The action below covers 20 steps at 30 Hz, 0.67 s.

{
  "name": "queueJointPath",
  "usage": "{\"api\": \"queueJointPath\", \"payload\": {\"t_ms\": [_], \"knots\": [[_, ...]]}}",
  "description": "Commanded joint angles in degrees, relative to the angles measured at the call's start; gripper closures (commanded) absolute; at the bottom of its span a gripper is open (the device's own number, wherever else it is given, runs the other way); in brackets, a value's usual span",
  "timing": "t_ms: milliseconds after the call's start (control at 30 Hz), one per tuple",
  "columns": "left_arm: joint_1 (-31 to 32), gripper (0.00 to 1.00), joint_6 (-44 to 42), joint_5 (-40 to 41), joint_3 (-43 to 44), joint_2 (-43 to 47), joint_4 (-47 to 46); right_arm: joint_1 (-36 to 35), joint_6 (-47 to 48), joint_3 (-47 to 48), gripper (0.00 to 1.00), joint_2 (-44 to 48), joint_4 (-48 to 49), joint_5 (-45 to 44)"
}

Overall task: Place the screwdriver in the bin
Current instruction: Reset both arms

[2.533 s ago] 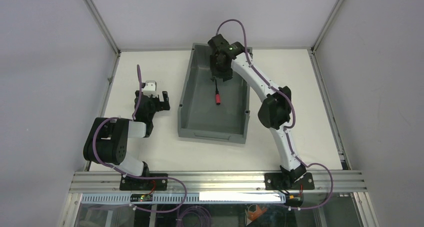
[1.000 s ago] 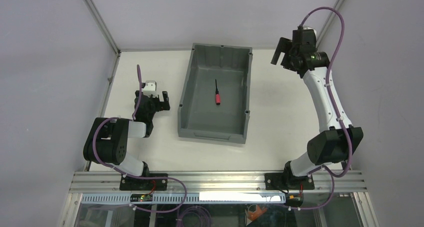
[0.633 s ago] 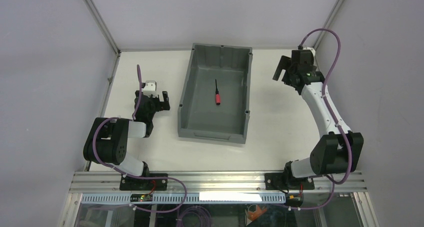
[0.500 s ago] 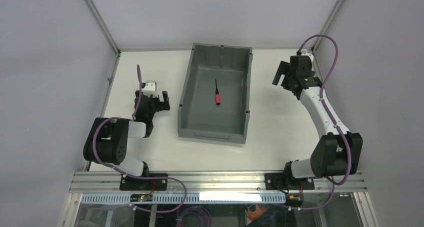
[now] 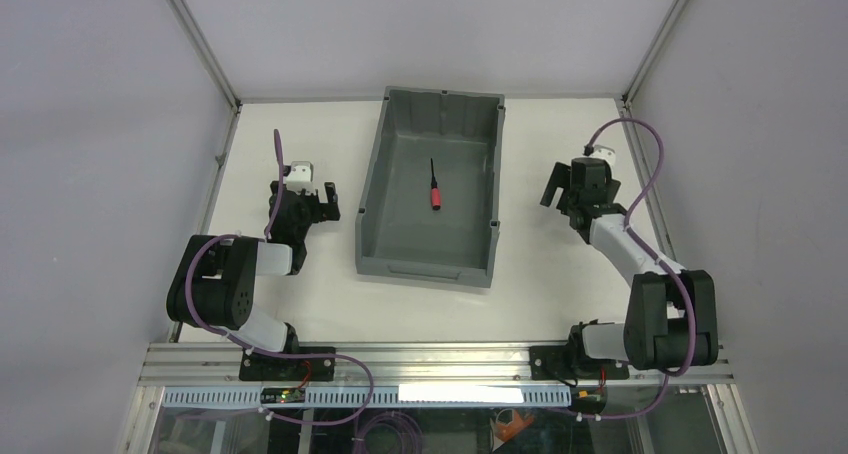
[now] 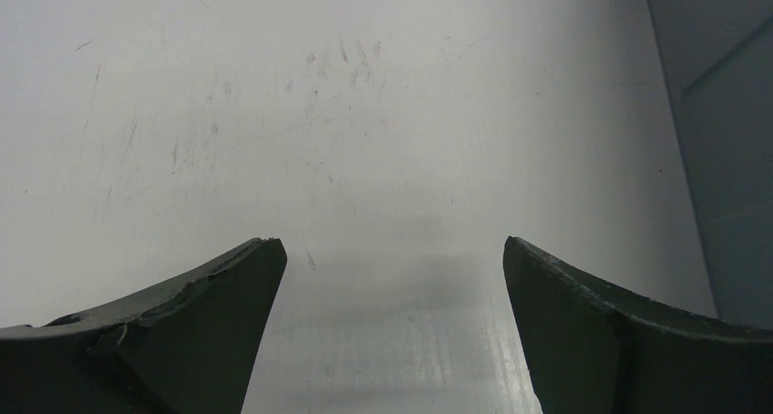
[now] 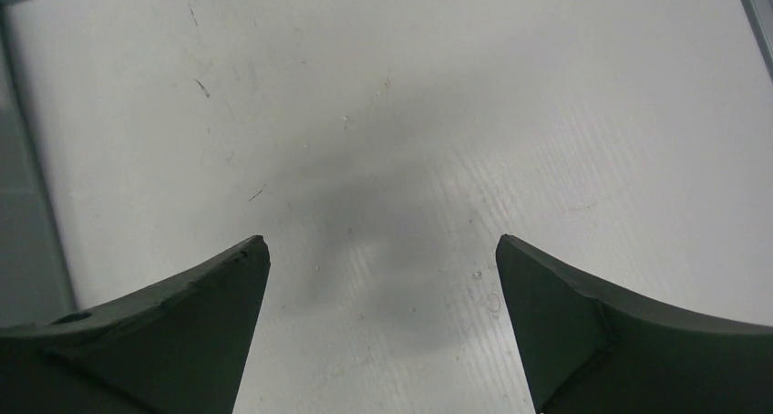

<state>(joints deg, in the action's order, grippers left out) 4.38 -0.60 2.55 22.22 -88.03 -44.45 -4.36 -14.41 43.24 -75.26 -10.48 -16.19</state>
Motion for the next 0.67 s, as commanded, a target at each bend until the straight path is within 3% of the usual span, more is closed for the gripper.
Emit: {"api": "queueJointPath", "payload": {"t_ms": [0,133,333,633], "knots": [[-0.6,0.01,0.43,-0.88,-0.24,1.81,-1.53,0.25,0.14,-3.33,0.01,1.62,13.62,-3.12],[-0.6,0.01,0.43,-0.88,-0.24,1.81,-1.52,0.26,-1.31,-2.81,0.01,-0.7,13.69,-3.78],[-0.6,0.01,0.43,-0.88,-0.24,1.81,-1.6,0.19,-3.83,3.64,0.01,-5.04,3.27,-4.67],[-0.6,0.01,0.47,-0.9,-0.24,1.81,-1.53,0.19,-3.53,2.72,0.01,-4.93,4.44,-3.15]]}}
